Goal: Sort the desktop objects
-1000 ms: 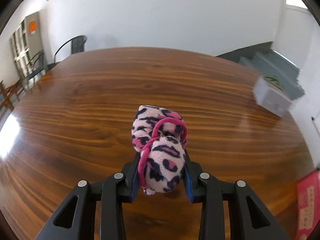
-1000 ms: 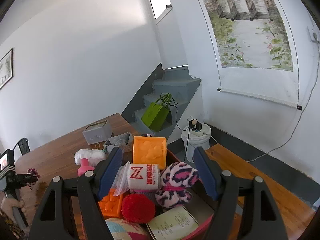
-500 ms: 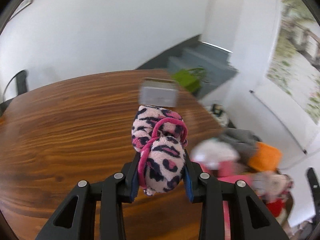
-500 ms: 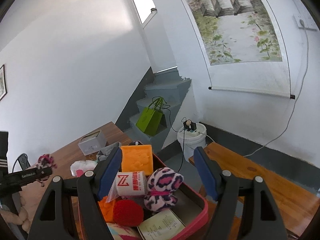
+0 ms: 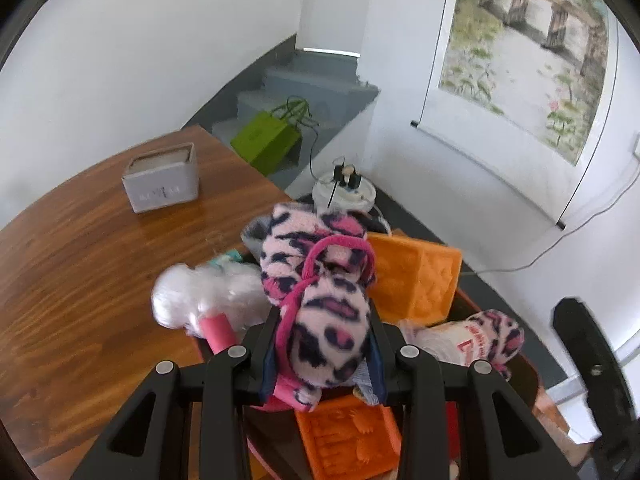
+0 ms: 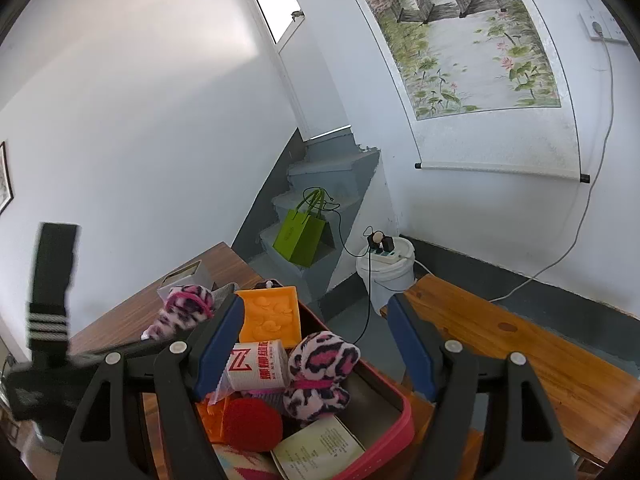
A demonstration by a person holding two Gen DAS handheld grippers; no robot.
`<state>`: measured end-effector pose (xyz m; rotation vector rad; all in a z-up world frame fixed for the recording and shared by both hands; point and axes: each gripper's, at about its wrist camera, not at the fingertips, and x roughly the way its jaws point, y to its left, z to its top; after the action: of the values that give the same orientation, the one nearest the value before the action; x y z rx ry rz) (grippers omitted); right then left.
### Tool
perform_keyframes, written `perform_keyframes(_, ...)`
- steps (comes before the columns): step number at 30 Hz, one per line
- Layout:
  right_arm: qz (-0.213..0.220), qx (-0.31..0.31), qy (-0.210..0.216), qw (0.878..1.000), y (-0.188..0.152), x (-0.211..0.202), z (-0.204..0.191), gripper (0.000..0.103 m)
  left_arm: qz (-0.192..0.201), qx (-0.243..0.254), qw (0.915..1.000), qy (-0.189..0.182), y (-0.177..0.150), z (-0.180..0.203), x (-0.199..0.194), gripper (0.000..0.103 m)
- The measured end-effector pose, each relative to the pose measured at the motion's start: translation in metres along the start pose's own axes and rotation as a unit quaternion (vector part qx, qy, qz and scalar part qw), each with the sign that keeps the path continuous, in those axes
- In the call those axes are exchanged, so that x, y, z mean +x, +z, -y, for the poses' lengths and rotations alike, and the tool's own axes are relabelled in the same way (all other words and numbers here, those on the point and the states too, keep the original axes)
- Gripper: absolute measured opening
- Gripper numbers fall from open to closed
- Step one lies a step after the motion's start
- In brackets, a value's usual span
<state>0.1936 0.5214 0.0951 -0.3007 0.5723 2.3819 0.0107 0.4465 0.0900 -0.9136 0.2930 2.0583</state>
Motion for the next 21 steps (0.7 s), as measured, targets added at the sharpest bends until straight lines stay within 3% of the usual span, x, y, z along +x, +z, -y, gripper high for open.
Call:
perform_keyframes(5, -0.002, 0.000, 0.000, 1.000, -0.001, 0.001, 0.000, 0.078, 0.003, 0.017, 0.9998, 0.005, -0.004, 0.001, 0.001, 0.037)
perform_keyframes(7, 0.000, -0.003, -0.001, 1.000, -0.001, 0.000, -0.001, 0.078, 0.007, 0.012, 0.9998, -0.014, -0.006, 0.000, -0.004, 0.046)
perform_keyframes(10, 0.003, -0.007, -0.006, 1.000, -0.002, 0.001, -0.002, 0.078, 0.015, -0.011, 0.9984, -0.054, -0.010, -0.004, -0.019, 0.074)
perform_keyframes(11, 0.003, -0.008, -0.007, 1.000, -0.002, 0.002, -0.002, 0.078, 0.021, -0.020, 0.9979, -0.057, -0.010, -0.006, -0.026, 0.088)
perform_keyframes(15, 0.013, -0.001, -0.012, 1.000, -0.002, -0.001, 0.001, 0.079, 0.044, -0.026, 0.9979, -0.041, -0.015, -0.013, -0.053, 0.090)
perform_keyframes(17, 0.022, 0.009, -0.009, 1.000, -0.001, -0.004, 0.004, 0.079, 0.051, -0.037, 0.9972, -0.040, -0.020, -0.021, -0.068, 0.099)
perform_keyframes(21, 0.033, 0.008, -0.030, 0.999, -0.001, -0.006, 0.004, 0.081, 0.071, -0.068, 0.9952, -0.002, -0.038, -0.045, -0.097, 0.102)
